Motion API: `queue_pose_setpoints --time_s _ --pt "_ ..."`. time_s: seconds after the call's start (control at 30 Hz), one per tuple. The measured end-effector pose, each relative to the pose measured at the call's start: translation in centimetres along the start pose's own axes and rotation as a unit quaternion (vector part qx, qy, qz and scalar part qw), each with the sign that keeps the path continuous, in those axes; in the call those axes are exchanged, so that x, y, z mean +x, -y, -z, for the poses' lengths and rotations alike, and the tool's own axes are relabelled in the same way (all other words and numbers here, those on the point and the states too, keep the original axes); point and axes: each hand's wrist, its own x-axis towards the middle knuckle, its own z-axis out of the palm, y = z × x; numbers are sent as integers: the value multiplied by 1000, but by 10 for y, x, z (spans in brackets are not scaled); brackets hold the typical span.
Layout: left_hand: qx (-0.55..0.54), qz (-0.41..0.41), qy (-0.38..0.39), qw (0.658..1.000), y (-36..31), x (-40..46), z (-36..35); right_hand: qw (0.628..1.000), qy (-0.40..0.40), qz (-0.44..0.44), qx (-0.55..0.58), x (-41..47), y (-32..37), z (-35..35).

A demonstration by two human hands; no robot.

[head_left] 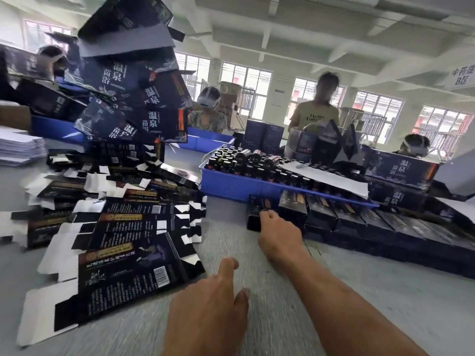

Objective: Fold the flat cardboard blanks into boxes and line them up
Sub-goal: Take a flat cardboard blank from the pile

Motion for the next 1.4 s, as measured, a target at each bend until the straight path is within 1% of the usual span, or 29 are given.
queue_pose_setpoints --time_s 0.1,0.17,0.23,0.33,0.4,0.47,0.53,0.6,0.67,0.77,0.83,0.87,0.93,1.0,1.03,1.13,1.3,1.4 --pt "-2 -4 2 1000 2 0 -2 999 5 -35 -2 5 -9 -2" --pt "-1 -10 3 1000 2 -1 -1 999 17 -30 6 4 -10 -3" --pt "7 -13 13 1000 2 -1 -1 999 22 -5 31 -4 -6 -2" --pt "21 -22 13 999 2 -2 -2 997 -21 43 65 -26 9 0" --pt "33 -30 6 999 3 -3 -2 994 -30 76 70 -47 17 -1" --pt "39 -41 -1 998 5 -3 -2 992 -3 116 56 -70 17 -2" --pt "33 -55 -8 998 6 -3 -2 983 33 143 108 -90 11 1" --pt "16 -58 -19 998 8 -2 0 973 69 150 162 -108 3 5" --pt "13 -59 -36 998 10 -1 6 975 92 138 148 -124 -5 9" --pt "33 -56 -110 992 20 9 23 975 124 122 137 -139 -11 14" --pt "76 -28 -149 986 36 17 39 976 135 115 126 -147 -10 16" --pt "112 4 -139 984 46 20 46 978 134 110 119 -149 -9 16" --pt "165 84 -65 981 69 24 59 981 120 95 120 -153 -6 13" --pt "172 138 3 975 87 25 65 982 99 92 130 -154 -5 11" --pt "172 148 24 974 92 25 66 983 88 89 137 -155 -5 10" --pt "193 131 39 972 91 26 66 982 57 94 152 -157 -6 10" --pt "223 103 10 969 82 28 71 979 36 97 174 -162 -8 14" --pt "253 59 -6 966 69 26 75 977 30 87 192 -165 -8 17"
